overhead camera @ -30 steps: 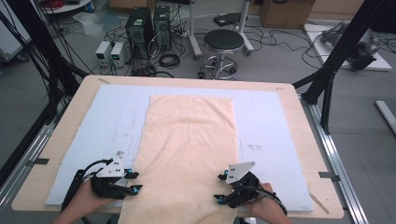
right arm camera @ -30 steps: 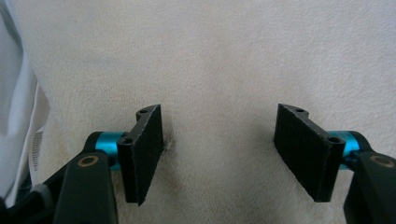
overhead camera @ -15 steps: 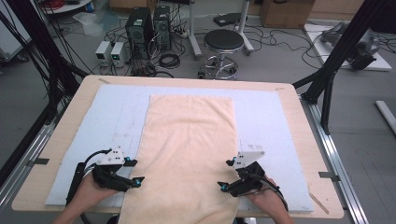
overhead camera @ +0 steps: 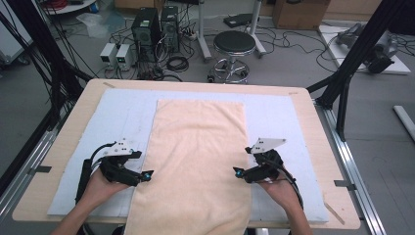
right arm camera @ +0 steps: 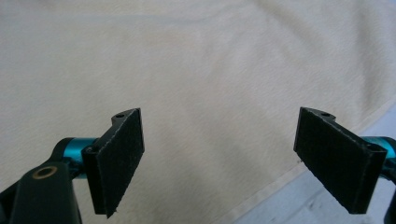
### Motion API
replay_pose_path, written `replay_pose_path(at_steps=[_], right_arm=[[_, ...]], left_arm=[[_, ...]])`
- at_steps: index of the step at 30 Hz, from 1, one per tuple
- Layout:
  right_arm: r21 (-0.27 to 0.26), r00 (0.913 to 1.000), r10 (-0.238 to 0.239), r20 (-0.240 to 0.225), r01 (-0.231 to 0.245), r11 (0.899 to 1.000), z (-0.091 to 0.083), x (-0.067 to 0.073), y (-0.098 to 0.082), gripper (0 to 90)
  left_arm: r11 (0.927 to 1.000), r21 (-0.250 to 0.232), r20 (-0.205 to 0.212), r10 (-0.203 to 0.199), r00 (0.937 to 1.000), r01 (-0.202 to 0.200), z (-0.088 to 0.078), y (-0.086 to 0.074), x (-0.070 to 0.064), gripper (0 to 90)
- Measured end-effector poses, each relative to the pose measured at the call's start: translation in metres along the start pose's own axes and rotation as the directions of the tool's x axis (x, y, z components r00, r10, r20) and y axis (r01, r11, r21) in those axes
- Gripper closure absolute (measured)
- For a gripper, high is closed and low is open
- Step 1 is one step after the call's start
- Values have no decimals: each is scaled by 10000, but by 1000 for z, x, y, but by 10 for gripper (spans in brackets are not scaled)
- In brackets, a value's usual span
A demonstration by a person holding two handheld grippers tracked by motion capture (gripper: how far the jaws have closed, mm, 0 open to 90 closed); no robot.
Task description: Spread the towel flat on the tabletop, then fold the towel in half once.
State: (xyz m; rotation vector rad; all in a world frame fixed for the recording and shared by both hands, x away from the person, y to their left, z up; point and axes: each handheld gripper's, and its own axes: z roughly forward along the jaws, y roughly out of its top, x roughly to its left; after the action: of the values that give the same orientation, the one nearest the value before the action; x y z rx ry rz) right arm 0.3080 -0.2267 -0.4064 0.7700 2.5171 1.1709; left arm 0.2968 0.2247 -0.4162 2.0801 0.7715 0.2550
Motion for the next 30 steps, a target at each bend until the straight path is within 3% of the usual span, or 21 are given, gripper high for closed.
replay_pose_path(at_steps=[4, 10, 13, 18, 27, 30], right_arm=[[-145, 9999, 142, -60, -142, 9998, 5, -8, 10, 155], [-64, 9997, -222, -40, 221, 9997, 12, -11, 26, 155], [-64, 9998, -166, -79, 166, 9998, 14, -15, 29, 155], [107, 9999, 19, -104, -18, 9999, 17, -22, 29, 155], [496, 9991, -422, 40, 419, 9979, 23, -32, 49, 155], [269, 10000, -89, -39, 90, 9996, 23, -41, 57, 155]], left_arm=[[9998, -127, -126, -128, 9998, 127, 1, 9, 4, 119], [9994, -271, -328, -242, 9992, 233, 7, 22, 12, 82], [9992, -362, -388, -160, 9991, 146, 9, 26, 15, 78], [9987, -400, -420, -343, 9985, 326, 14, 32, 22, 76], [9990, -271, -375, -362, 9986, 352, 17, 54, 34, 77], [9977, -449, -329, -520, 9981, 505, 17, 65, 43, 76]])
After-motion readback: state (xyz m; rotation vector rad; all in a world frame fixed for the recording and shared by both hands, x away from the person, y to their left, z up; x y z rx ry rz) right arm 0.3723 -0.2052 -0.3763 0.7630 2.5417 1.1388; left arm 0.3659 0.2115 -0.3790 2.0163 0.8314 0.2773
